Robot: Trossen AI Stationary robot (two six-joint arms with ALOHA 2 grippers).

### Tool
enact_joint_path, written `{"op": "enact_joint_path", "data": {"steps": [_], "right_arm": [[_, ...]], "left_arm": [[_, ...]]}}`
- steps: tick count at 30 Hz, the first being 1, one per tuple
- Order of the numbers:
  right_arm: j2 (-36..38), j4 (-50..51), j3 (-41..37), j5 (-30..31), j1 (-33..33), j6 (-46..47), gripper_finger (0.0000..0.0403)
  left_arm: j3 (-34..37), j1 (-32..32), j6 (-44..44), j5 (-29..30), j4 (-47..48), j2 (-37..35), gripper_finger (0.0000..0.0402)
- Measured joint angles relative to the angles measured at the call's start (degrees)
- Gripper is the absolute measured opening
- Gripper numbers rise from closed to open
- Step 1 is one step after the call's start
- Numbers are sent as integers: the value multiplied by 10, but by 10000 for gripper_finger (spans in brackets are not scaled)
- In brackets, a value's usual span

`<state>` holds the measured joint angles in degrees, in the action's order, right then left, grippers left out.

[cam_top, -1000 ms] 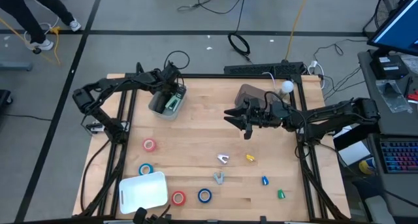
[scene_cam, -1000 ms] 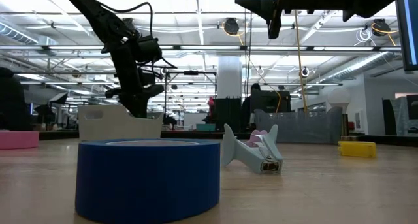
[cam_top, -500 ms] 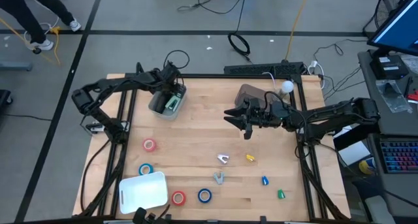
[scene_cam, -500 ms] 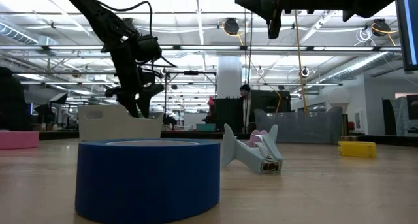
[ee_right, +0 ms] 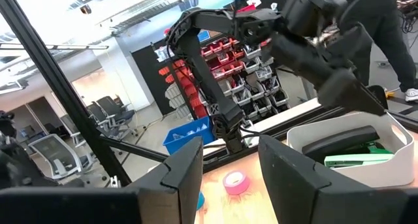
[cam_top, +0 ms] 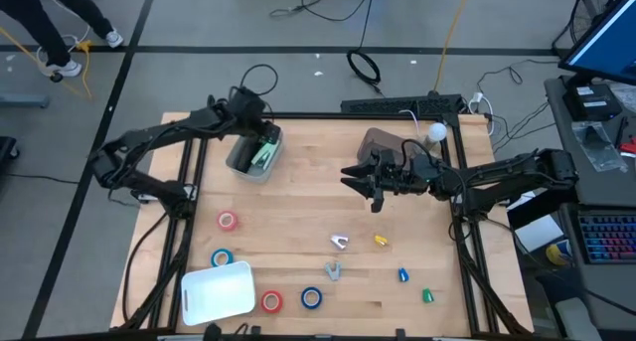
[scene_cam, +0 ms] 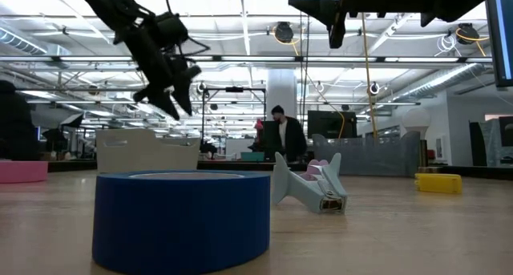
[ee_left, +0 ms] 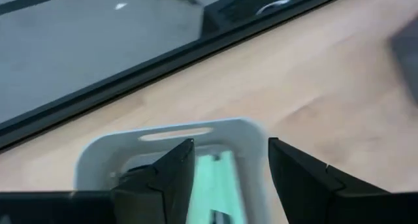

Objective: Pick and place Stapler, Stapler remover, tape
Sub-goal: Put the yellow stapler into the gray bin

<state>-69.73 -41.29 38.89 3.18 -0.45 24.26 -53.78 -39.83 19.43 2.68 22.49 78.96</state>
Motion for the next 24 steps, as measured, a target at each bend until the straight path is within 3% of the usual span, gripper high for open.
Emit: {"op": "enact_joint_path", "data": {"steps": [9,21,24], "right_arm": [[0,0,0,0,0,-14,141],[0,0,0,0,0,-14,141],[0,0,0,-3,0,-9,141]], "left_arm": [[0,34,20,-70,-1,-78,198],[0,89,19,-76,-1,-135,198],[0,95,63,-77,-1,-142,198]]}}
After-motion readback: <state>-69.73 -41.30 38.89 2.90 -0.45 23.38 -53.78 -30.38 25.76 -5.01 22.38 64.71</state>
